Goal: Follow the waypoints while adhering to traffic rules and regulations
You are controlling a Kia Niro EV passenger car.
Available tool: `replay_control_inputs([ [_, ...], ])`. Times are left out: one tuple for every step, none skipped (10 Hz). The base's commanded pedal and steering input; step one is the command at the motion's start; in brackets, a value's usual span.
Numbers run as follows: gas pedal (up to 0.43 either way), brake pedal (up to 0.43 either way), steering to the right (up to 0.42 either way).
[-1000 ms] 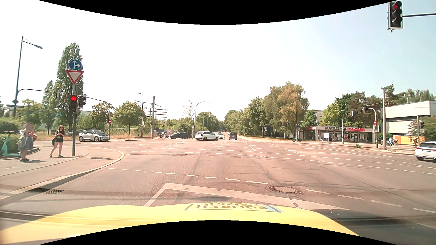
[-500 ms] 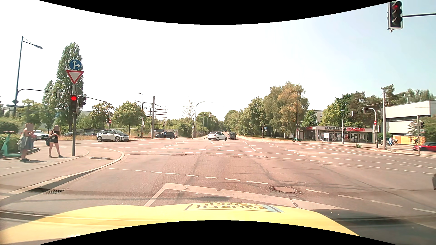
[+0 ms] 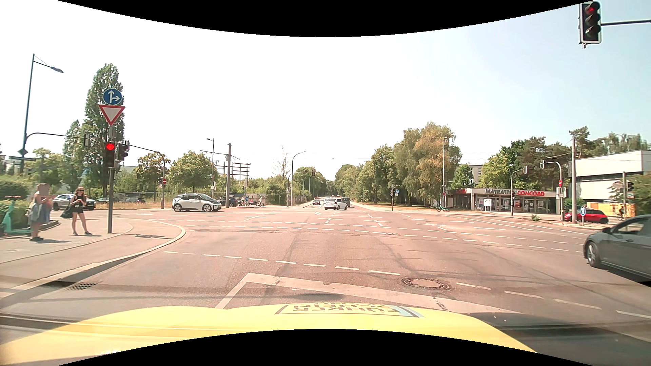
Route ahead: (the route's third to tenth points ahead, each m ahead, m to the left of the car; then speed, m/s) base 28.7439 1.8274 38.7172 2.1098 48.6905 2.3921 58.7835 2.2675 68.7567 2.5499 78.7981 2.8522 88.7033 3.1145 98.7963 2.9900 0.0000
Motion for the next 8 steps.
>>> replay_control_inputs([
  [0.000,0.177,0.042],
  [0.000,0.171,0.042],
  [0.000,0.189,0.042],
  [0.000,0.189,0.042],
  [0.000,0.189,0.042],
  [0.000,0.189,0.042],
  [0.000,0.189,0.042],
  [0.000,0.189,0.042],
])
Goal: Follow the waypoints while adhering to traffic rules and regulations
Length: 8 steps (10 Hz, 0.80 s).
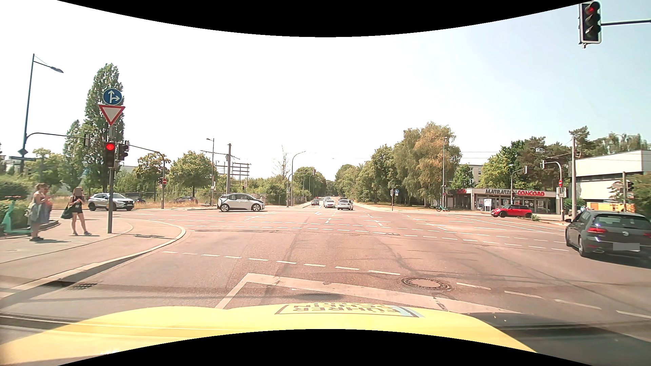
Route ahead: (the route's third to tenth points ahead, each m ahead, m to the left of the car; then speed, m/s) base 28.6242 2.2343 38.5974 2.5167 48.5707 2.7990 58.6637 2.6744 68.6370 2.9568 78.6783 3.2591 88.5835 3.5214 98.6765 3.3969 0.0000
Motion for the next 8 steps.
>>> replay_control_inputs([
  [0.000,0.189,0.042],
  [0.000,0.189,0.042],
  [0.000,0.189,0.042],
  [0.000,0.189,0.042],
  [0.000,0.189,0.042],
  [0.000,0.189,0.042],
  [0.000,0.189,0.042],
  [0.000,0.189,0.042],
])
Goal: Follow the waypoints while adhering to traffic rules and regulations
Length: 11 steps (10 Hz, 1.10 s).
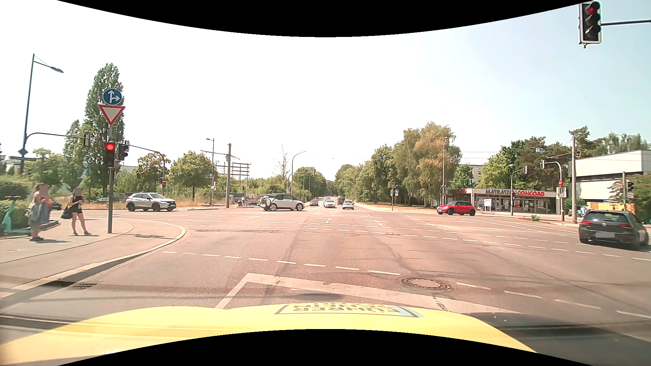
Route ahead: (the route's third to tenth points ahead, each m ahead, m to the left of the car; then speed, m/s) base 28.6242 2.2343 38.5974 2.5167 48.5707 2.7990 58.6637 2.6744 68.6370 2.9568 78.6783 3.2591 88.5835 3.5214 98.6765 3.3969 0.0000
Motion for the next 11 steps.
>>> replay_control_inputs([
  [0.000,0.189,0.042],
  [0.000,0.189,0.042],
  [0.000,0.189,0.042],
  [0.000,0.189,0.042],
  [0.000,0.189,0.042],
  [0.000,0.189,0.042],
  [0.000,0.189,0.042],
  [0.000,0.189,0.042],
  [0.000,0.189,0.042],
  [0.000,0.189,0.042],
  [0.000,0.189,0.042],
])
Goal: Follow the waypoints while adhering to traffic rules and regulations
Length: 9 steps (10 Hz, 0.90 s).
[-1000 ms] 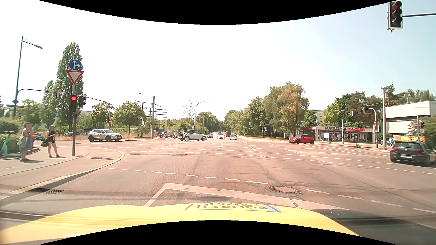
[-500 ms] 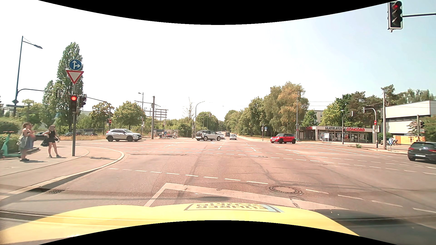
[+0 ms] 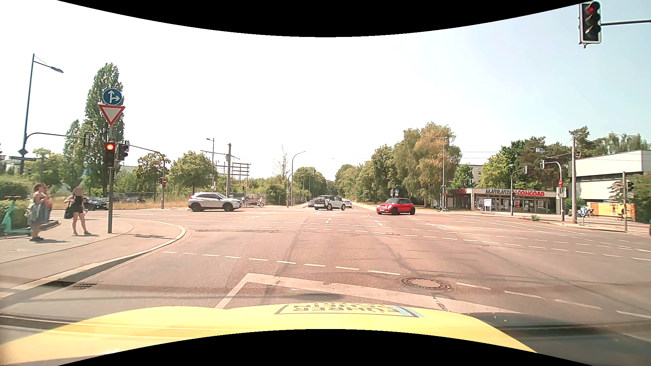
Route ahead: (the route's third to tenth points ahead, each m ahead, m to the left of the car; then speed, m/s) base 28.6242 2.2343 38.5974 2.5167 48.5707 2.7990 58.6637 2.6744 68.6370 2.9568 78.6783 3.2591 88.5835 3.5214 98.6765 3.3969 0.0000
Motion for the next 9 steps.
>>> replay_control_inputs([
  [0.000,0.189,0.042],
  [0.000,0.189,0.042],
  [0.000,0.189,0.042],
  [0.000,0.189,0.042],
  [0.000,0.189,0.042],
  [0.000,0.189,0.042],
  [0.000,0.189,0.042],
  [0.000,0.189,0.042],
  [0.000,0.189,0.042],
])
